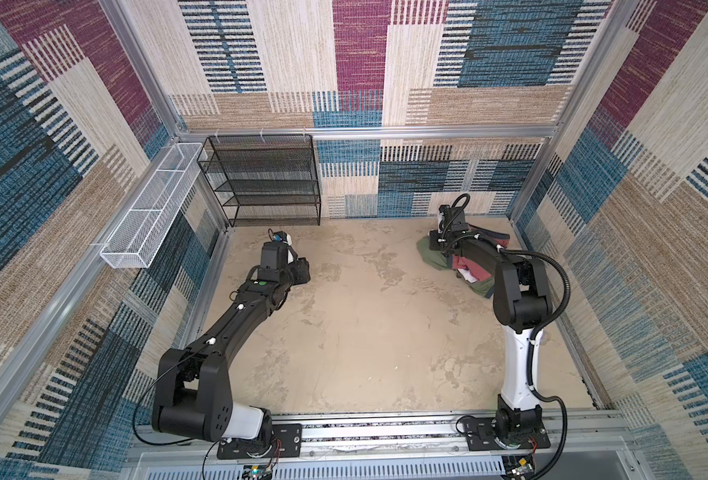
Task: Pick out a specific cloth from the pile
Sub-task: 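Reach the right gripper into the clothes pile toward the white cloth, then close the right gripper on the white cloth under the pink shirt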
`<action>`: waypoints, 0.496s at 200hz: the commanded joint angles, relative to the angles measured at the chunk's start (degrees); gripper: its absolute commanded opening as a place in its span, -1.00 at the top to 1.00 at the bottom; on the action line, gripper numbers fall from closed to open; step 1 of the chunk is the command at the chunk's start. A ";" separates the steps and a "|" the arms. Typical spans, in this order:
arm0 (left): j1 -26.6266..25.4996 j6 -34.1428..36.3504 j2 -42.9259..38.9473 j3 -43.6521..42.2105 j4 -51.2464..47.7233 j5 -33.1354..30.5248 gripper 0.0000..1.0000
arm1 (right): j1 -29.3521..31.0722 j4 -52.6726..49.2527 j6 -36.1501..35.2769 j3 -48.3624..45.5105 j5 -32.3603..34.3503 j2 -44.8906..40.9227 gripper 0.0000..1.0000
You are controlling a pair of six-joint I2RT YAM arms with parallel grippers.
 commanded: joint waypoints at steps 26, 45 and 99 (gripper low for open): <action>0.02 0.69 0.03 0.37 0.80 0.10 -0.15 | 0.28 -0.11 -0.90 1.30 3.07 1.18 0.42; 0.02 0.80 0.13 0.42 0.79 0.13 -0.15 | 0.34 -0.33 -0.97 1.69 3.79 1.56 0.47; 0.02 0.91 0.18 0.46 0.72 -0.09 -0.14 | 0.34 -0.32 -0.61 2.35 4.58 1.99 0.66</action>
